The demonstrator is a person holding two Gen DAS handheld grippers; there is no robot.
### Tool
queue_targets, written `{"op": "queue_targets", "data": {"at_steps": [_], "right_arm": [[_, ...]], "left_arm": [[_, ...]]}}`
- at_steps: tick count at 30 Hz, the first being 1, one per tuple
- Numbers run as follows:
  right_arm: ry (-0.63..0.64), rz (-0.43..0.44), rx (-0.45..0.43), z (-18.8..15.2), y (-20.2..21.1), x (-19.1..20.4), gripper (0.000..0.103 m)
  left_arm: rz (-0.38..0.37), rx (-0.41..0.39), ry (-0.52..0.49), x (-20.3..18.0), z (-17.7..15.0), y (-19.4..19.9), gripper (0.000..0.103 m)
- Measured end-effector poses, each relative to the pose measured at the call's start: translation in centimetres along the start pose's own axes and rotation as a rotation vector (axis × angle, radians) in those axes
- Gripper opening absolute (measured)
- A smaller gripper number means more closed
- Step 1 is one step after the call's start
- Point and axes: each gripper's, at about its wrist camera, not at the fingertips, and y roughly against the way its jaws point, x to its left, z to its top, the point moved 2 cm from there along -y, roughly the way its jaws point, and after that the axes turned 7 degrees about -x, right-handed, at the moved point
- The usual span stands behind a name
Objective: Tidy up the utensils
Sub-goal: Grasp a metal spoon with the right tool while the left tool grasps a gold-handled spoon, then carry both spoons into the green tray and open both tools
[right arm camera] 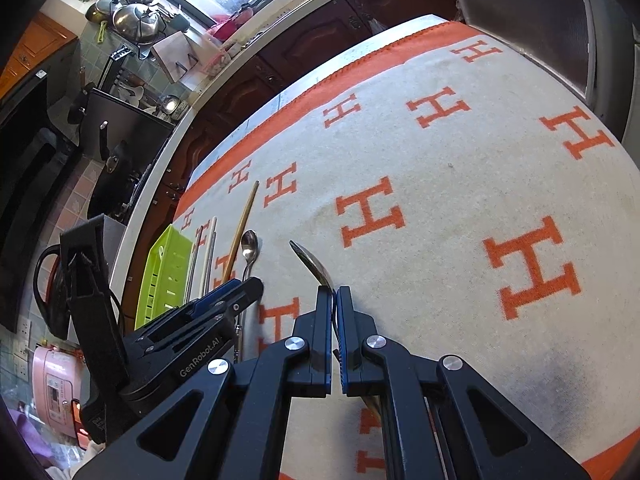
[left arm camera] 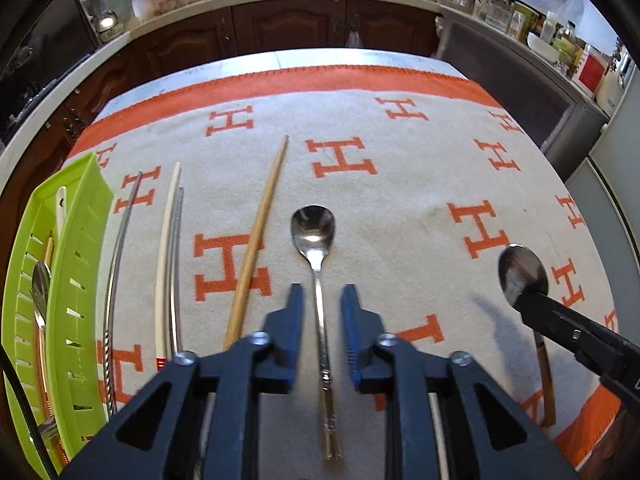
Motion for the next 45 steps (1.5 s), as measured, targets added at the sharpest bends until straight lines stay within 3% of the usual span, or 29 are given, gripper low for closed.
{"op": "queue_targets", "data": {"at_steps": [3, 12, 22, 29, 34, 38, 45], "right_arm": [[-0.008, 0.003, -0.003, -0.1, 0.0, -0.2, 0.003], [-0.007, 0.008, -0.007, -0.2, 0.5, 0.0, 0.003], [0.05, 0.039, -0.011, -0.6, 1.7, 3.1, 0.003], [0.133, 0.096, 0.015, -1.8, 1.9, 8.8, 0.003], [0.163, 0.192, 0.053, -2.6, 1.0, 14.0, 0.003], [0.151, 0.303, 0.113, -2.8, 0.3, 18.6, 0.003], [0.156, 0.402, 0.195, -3.2, -1.7, 26.7, 0.002]], "left_arm": [[-0.005, -0.011, 0.025, 0.6, 0.0, 0.0, 0.002], [-0.057, 0.01, 0.107, 2.1, 0.1, 0.5, 0.001], [-0.063, -0.052, 0.125, 5.2, 0.3, 7.0, 0.001], [0.026, -0.088, 0.169, 11.2, -0.9, 11.8, 0.001], [0.099, -0.087, 0.219, 16.5, -2.5, 13.2, 0.001], [0.162, -0.089, 0.24, 19.9, -3.4, 12.9, 0.001], [0.17, -0.07, 0.266, 23.1, -4.5, 11.1, 0.002]]}}
